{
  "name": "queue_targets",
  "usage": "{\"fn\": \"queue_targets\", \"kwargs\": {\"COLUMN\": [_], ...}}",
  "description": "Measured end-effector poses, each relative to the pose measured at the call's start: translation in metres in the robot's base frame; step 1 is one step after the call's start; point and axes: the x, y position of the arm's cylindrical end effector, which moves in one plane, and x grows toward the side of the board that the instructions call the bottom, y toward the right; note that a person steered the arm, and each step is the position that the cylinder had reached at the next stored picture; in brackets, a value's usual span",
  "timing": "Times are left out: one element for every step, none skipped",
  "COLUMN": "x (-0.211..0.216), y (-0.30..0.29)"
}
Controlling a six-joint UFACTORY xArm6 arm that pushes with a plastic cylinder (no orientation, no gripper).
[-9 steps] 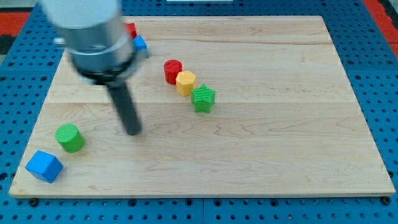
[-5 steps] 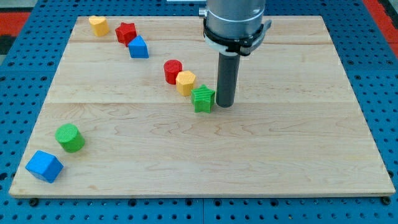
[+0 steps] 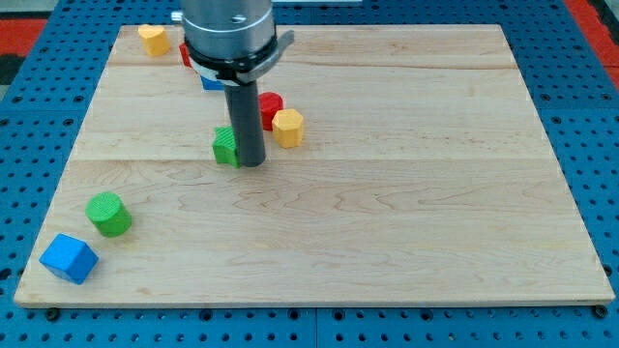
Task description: Push the green star diagonally to the top right of the green circle
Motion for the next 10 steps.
{"fn": "queue_targets", "kwargs": {"x": [-0.013,-0.033,-0.051,-0.070,-0.046,-0.012,-0.015,-0.044,-0.052,-0.017], "y": [-0.019,-0.015,-0.023,-0.034,-0.079,-0.112,-0.111,-0.117,-0.184,-0.219]}}
